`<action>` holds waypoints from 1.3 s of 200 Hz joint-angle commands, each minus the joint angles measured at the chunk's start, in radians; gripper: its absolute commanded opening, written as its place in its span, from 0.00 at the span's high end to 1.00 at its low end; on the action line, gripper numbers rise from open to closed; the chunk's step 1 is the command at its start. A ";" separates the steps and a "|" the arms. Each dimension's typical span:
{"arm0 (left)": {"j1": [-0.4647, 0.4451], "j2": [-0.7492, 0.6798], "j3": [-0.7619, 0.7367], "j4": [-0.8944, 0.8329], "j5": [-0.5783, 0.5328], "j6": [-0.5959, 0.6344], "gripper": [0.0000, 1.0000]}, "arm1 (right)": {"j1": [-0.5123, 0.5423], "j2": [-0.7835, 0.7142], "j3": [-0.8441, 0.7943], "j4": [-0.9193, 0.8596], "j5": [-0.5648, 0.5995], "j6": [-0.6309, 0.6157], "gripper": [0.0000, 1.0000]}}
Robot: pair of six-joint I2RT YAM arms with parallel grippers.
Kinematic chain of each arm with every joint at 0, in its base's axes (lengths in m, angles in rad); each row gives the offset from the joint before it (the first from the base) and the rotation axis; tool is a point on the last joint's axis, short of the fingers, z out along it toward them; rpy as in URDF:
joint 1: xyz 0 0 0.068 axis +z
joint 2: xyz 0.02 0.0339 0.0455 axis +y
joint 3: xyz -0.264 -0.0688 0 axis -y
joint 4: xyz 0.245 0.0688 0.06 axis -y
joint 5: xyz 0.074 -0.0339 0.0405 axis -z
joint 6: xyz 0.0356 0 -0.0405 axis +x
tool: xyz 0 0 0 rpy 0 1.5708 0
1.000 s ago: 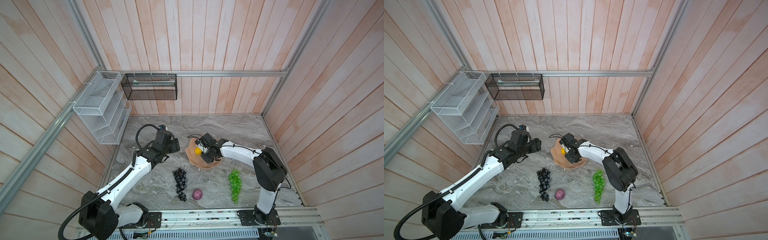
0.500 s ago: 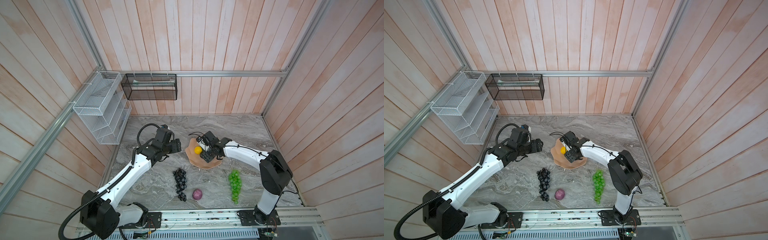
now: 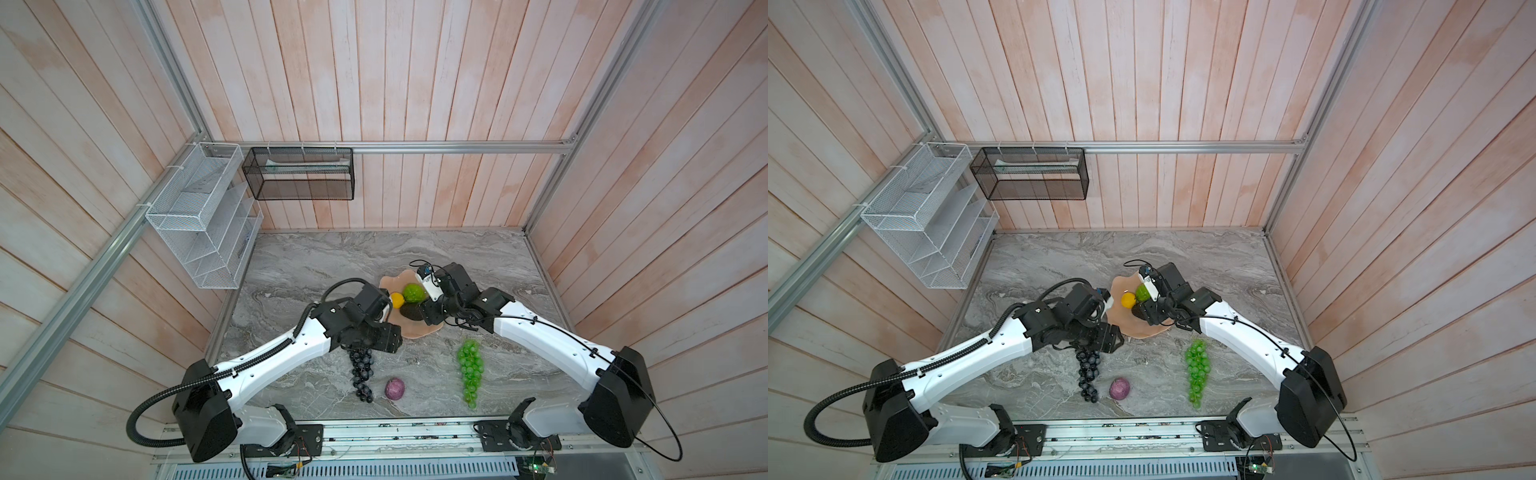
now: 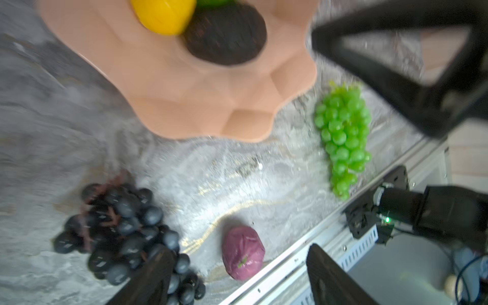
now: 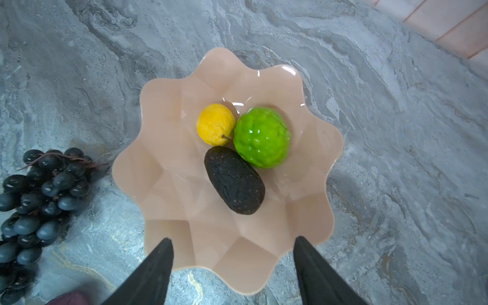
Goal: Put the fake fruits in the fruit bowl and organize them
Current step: 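Reach the left gripper to the purple plum and grasp it while the right gripper withdraws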
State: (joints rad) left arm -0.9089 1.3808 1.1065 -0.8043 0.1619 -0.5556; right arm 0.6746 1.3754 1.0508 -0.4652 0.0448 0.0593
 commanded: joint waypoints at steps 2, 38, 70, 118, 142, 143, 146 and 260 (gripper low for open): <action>-0.095 0.048 -0.028 -0.058 -0.024 -0.054 0.18 | -0.036 -0.032 -0.045 0.106 -0.059 0.091 0.27; -0.171 0.122 -0.068 0.003 0.001 -0.113 0.18 | -0.078 -0.048 -0.084 0.176 -0.079 0.118 0.23; -0.209 0.186 -0.103 0.051 0.016 -0.173 0.20 | -0.100 -0.056 -0.102 0.196 -0.080 0.122 0.23; -0.220 0.224 -0.145 0.108 0.020 -0.202 0.24 | -0.106 -0.060 -0.140 0.227 -0.097 0.132 0.23; -0.220 0.247 -0.137 0.096 -0.018 -0.201 0.28 | -0.106 -0.052 -0.142 0.233 -0.103 0.135 0.24; -0.220 0.249 -0.137 0.097 -0.019 -0.201 0.28 | -0.106 -0.052 -0.142 0.233 -0.103 0.135 0.24; -0.220 0.252 -0.137 0.098 -0.021 -0.201 0.29 | -0.106 -0.052 -0.143 0.235 -0.103 0.135 0.24; -0.216 0.200 -0.086 0.022 -0.099 -0.197 0.65 | -0.106 -0.047 -0.140 0.231 -0.111 0.129 0.25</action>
State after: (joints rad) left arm -1.1267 1.6341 0.9730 -0.7292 0.1177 -0.7570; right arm 0.5732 1.3277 0.9184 -0.2451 -0.0551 0.1841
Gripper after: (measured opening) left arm 0.502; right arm 0.747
